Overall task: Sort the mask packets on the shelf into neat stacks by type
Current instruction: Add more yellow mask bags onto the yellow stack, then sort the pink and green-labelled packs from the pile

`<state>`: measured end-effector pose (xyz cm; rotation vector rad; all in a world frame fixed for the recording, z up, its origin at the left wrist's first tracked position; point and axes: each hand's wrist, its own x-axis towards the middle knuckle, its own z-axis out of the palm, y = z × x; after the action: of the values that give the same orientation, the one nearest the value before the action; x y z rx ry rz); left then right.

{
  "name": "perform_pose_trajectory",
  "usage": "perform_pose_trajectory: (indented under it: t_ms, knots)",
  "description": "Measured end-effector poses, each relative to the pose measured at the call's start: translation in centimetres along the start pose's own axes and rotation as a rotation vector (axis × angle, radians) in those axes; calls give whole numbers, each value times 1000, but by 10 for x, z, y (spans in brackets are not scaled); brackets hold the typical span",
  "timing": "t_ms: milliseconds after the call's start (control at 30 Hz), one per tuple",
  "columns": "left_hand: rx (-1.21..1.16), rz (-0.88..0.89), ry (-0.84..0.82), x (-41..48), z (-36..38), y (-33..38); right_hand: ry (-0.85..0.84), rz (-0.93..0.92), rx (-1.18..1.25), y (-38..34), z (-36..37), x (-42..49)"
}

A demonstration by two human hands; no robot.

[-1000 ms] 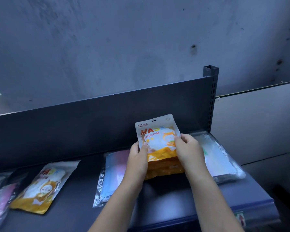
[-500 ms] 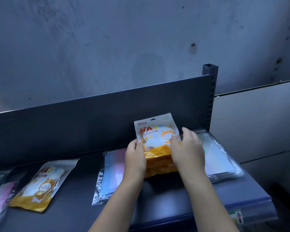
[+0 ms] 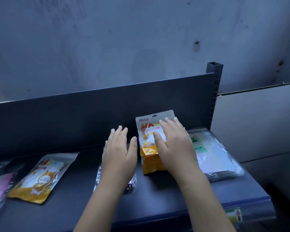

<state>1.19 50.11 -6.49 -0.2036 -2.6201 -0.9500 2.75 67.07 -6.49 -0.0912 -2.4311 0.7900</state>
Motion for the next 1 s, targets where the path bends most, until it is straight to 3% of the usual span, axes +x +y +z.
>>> perform_pose_trajectory:
  t_ms: [100, 333, 567, 1000]
  knots:
    - [214, 5, 53, -9, -9, -9, -67, -43, 14, -14, 6, -4]
    - [234, -75, 37, -21, -35, -39, -286, -121, -15, -48, 37, -16]
    - [219, -118, 2, -23, -57, -73, -223, -171, -102, -85, 62, -30]
    - [219, -52, -98, 12, -105, -163, -307, -103, -48, -165, 132, -25]
